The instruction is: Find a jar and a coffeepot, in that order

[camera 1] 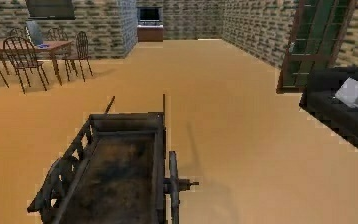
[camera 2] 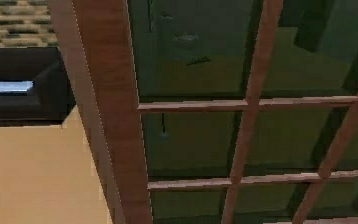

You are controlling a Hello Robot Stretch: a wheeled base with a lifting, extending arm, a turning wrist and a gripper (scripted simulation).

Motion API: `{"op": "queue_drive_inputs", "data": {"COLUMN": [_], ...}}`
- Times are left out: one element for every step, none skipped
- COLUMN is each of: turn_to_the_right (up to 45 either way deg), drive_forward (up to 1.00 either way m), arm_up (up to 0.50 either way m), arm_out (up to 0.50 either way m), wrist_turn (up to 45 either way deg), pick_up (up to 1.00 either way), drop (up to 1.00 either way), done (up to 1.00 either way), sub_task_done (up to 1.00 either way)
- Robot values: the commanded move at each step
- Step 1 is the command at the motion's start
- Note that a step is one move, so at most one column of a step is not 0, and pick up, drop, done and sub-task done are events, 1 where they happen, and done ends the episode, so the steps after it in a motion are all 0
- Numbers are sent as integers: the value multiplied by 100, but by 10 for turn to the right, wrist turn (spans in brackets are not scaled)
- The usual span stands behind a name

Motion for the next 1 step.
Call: {"op": "queue_drive_inputs", "data": {"turn_to_the_right": [0], "drive_forward": [20], "arm_up": [0], "arm_out": [0], "wrist_turn": [0], "pick_up": [0], "drop": [0], "done": [0], "sub_task_done": [0]}}
